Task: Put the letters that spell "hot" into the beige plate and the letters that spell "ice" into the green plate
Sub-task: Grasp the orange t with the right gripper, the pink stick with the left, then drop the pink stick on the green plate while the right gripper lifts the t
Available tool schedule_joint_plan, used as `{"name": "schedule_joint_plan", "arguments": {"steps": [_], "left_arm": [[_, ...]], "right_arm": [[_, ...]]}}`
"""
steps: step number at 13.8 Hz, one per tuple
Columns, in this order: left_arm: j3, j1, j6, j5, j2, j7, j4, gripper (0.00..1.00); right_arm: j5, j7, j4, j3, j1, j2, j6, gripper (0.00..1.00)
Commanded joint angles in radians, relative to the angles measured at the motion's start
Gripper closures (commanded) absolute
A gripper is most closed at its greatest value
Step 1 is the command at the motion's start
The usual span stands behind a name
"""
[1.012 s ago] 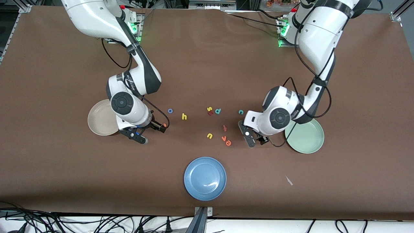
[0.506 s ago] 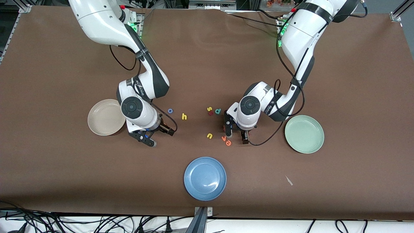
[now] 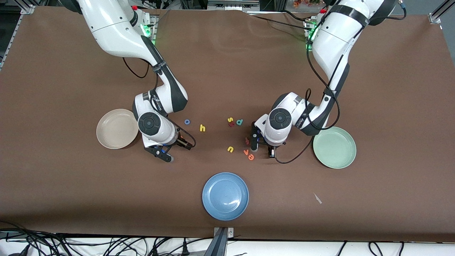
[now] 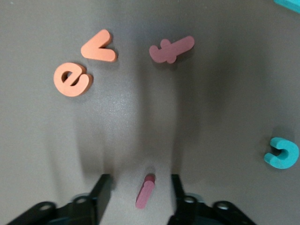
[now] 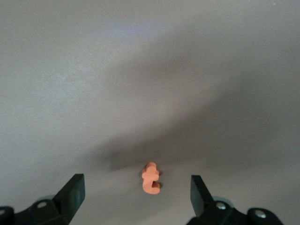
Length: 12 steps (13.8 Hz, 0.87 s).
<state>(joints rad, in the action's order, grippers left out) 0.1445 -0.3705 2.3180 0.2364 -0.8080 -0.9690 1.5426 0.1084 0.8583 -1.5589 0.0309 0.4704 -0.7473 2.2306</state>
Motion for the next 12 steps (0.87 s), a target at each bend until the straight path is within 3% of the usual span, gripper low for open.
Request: {"name": "schedule_joint_plan", "arguments": {"steps": [1, 3, 4, 8, 12], "left_arm": [[0.001, 0.015, 0.003, 0.008, -0.011, -0.025, -0.010, 0.61], [0.001, 0.016, 0.001, 0.008, -0.007, -0.027, -0.010, 0.81], [0.001, 0.021, 0.000, 0.006, -0.005, -0.025, -0.010, 0.99], [0.003, 0.041, -0.049, 0.006, 0.021, -0.023, -0.016, 1.00], [0.018, 0.149, -0.265, -0.081, 0.142, -0.023, -0.019, 1.00]], "right_arm": [[0.021, -0.001, -0.016, 0.000, 0.004, -0.004, 0.003, 0.01], [0.021, -0.001, -0.056, 0.001, 0.005, -0.001, 0.043, 0.01], [0.021, 0.001, -0.082, 0.000, 0.007, 0.006, 0.069, 0.01], [0.021, 0.002, -0.132, -0.006, 0.007, 0.028, 0.123, 0.07], [0.021, 0.010, -0.130, -0.006, 0.008, 0.031, 0.112, 0.33]]}}
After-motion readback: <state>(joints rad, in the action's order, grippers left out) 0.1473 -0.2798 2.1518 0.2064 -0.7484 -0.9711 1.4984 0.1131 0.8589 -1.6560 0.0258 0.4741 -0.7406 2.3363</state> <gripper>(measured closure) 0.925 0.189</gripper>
